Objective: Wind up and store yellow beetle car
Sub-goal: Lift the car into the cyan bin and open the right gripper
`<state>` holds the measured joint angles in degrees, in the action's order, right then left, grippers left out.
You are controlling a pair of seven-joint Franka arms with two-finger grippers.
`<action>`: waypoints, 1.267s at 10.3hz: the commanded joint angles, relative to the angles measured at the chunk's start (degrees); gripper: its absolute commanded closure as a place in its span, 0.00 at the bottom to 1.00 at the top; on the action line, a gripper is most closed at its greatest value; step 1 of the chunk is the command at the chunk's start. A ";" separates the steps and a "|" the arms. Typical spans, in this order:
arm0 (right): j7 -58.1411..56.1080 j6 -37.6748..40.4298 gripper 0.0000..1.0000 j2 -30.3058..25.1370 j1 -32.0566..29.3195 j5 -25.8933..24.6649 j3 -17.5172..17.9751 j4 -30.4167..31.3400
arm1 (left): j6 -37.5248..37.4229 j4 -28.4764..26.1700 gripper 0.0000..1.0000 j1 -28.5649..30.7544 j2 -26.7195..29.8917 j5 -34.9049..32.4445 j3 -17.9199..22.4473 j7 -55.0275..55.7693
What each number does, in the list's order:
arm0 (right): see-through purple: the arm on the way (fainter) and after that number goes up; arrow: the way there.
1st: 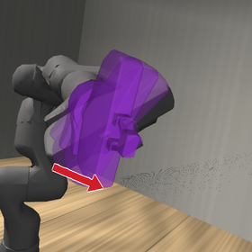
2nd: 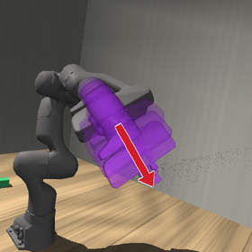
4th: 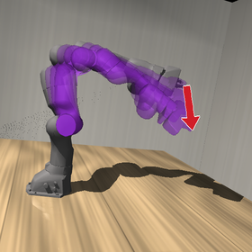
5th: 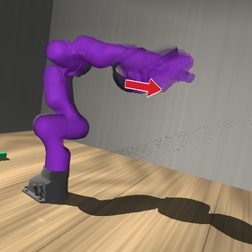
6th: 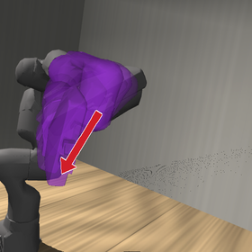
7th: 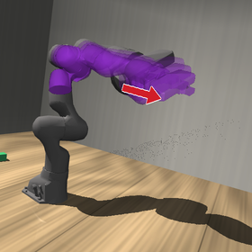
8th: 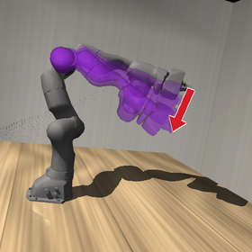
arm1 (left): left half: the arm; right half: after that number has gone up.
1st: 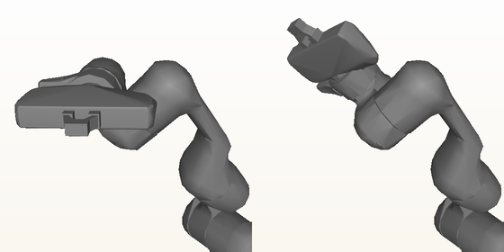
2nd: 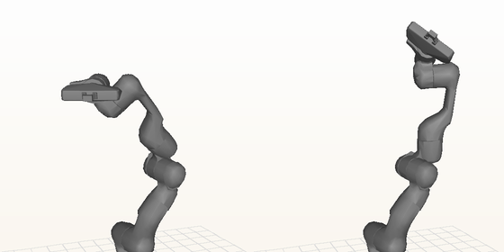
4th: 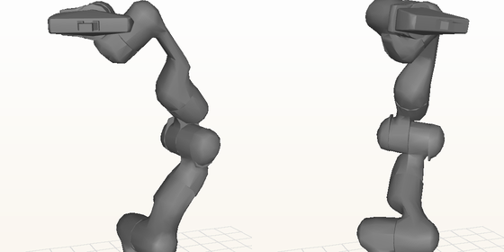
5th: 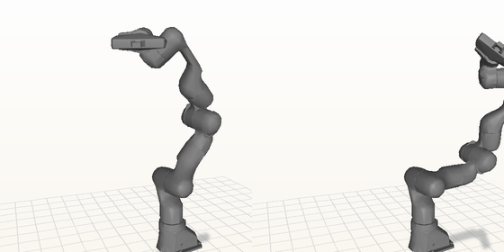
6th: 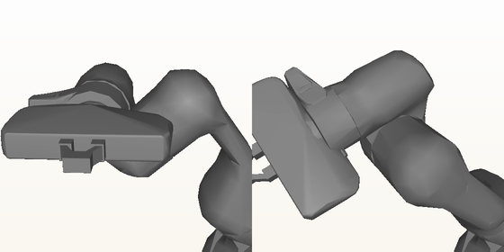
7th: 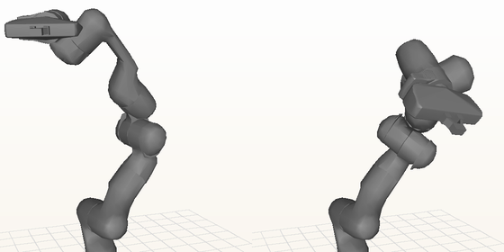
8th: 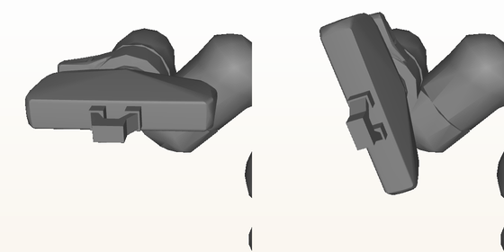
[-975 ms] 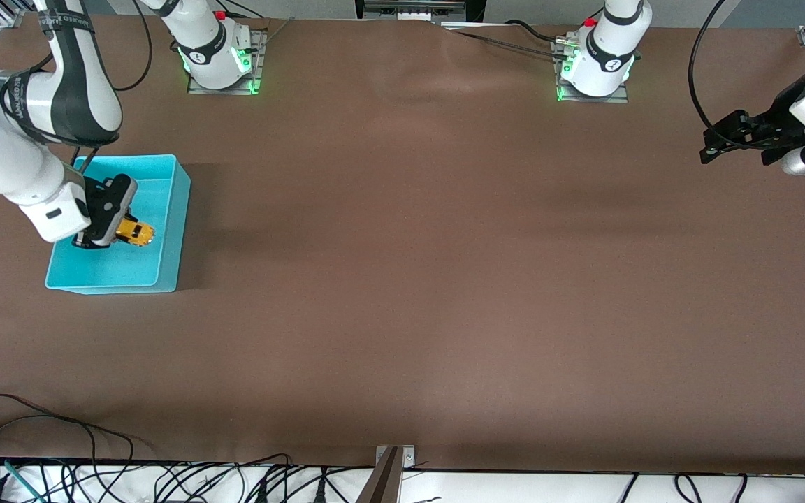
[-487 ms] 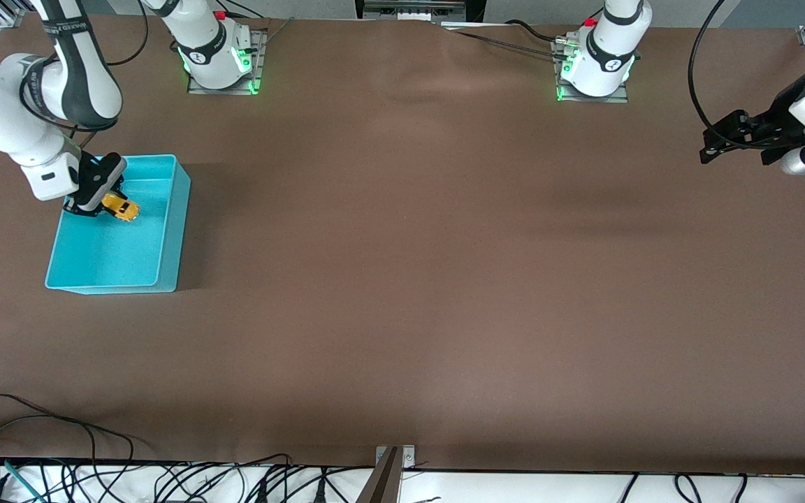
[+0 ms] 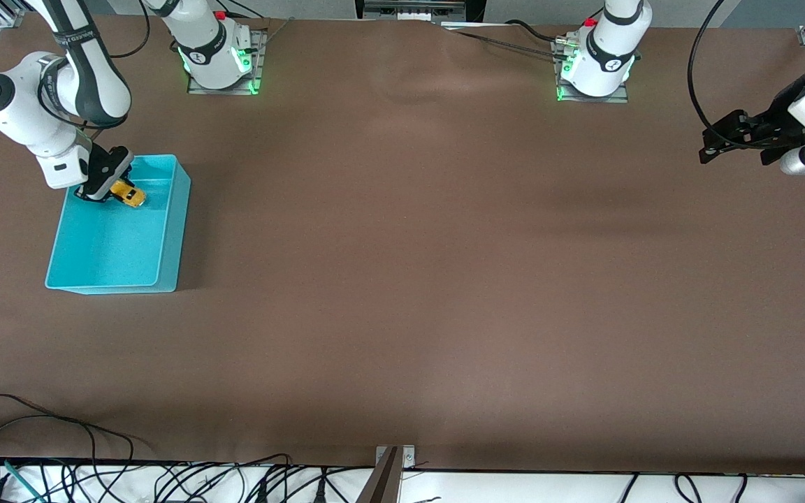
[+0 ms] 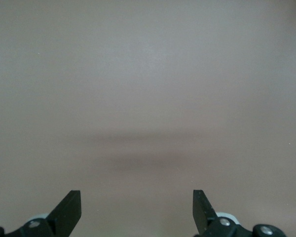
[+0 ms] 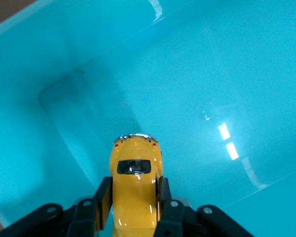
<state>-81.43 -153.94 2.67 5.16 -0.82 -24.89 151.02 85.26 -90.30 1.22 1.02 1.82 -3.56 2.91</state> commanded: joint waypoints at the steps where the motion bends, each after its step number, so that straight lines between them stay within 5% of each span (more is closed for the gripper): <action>1: -0.57 -1.71 1.00 1.64 0.02 0.38 -0.60 0.50 | -0.62 0.48 0.00 0.18 0.12 0.47 -0.22 0.08; 4: -0.48 -2.42 1.00 2.43 0.02 0.56 -0.60 0.42 | -0.62 0.48 0.00 0.18 0.12 0.38 -0.13 0.08; 5: -0.48 -2.68 0.90 2.43 0.02 0.56 -0.60 0.42 | -0.62 0.48 0.00 0.18 0.12 0.38 -0.13 0.08; 7: -0.48 -2.77 0.47 2.43 0.02 0.91 -0.60 0.24 | -0.62 0.48 0.00 0.18 0.12 0.38 -0.13 0.08; 8: -0.39 -2.77 0.40 2.34 0.11 1.78 -0.60 0.24 | -0.62 0.48 0.00 0.18 0.12 0.38 -0.13 0.08; 13: -0.04 -1.20 0.34 -0.81 0.20 1.97 -0.33 -1.25 | -0.62 0.48 0.00 0.27 0.12 0.29 -0.13 -0.01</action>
<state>-81.32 -156.22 4.34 5.19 0.15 -25.27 150.17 85.26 -90.30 1.24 1.02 1.82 -3.58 2.91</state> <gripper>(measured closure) 0.344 0.000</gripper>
